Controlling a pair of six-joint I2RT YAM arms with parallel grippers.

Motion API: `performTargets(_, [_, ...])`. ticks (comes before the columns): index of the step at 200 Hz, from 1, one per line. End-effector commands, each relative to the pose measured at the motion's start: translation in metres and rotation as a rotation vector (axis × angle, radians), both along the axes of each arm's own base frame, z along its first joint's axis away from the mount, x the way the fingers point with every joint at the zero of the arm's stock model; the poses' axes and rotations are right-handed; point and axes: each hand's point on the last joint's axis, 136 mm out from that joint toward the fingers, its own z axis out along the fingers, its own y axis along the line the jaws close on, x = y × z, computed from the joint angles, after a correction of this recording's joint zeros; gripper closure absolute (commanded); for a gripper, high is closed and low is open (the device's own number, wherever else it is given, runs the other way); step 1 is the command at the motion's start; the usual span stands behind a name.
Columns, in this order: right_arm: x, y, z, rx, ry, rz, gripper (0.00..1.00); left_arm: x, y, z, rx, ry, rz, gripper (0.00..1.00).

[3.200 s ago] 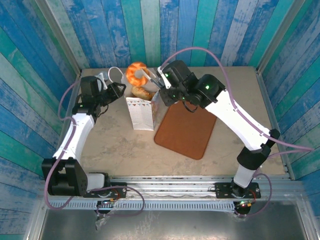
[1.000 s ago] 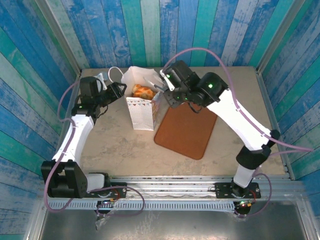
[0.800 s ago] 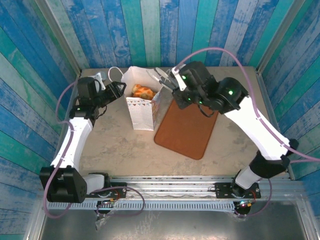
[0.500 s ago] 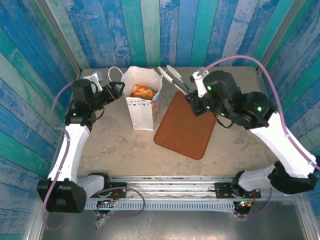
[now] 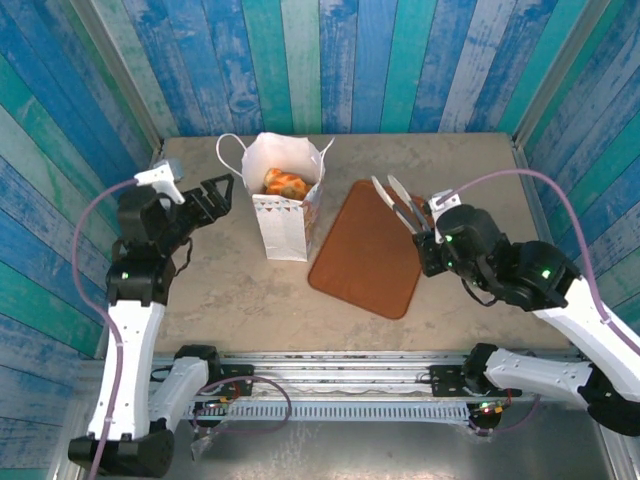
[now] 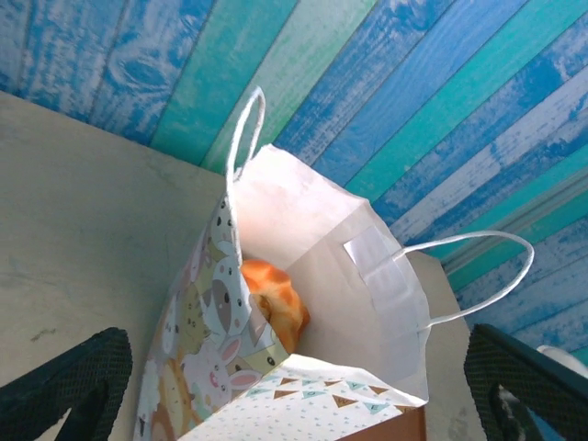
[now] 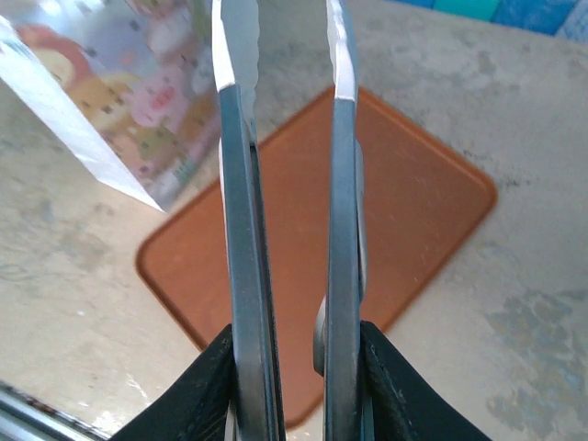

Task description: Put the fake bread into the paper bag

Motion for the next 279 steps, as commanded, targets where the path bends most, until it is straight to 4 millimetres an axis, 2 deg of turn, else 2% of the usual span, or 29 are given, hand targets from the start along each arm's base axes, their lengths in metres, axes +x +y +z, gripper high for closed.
performTargets(1, [0.007,-0.005,-0.021,-0.037,0.003,-0.061,0.67,-0.015,0.014,0.008,0.046,-0.029,0.070,0.06])
performTargets(28, [0.017,-0.004,-0.048,-0.095,0.000,-0.088,0.67,-0.025,0.018,0.004,0.068,-0.019,0.087,0.06])
performTargets(85, [0.043,0.019,-0.098,-0.186,-0.005,-0.079,0.67,-0.040,0.026,-0.012,0.085,0.016,0.130,0.06])
performTargets(134, [0.064,0.036,-0.150,-0.307,0.070,-0.058,0.67,-0.049,0.029,-0.025,0.101,0.045,0.147,0.06])
performTargets(178, [0.076,0.045,-0.195,-0.322,0.168,-0.107,0.67,-0.057,0.034,-0.039,0.132,0.077,0.166,0.06])
performTargets(225, [0.068,0.032,-0.225,-0.373,0.230,-0.144,0.66,-0.054,0.038,-0.045,0.158,0.088,0.177,0.06])
performTargets(254, [0.054,0.021,-0.239,-0.374,0.270,-0.161,0.59,-0.046,0.036,-0.046,0.155,0.086,0.172,0.06])
performTargets(279, [0.039,0.015,-0.253,-0.349,0.323,-0.163,0.58,-0.044,0.039,-0.042,0.159,0.071,0.187,0.06])
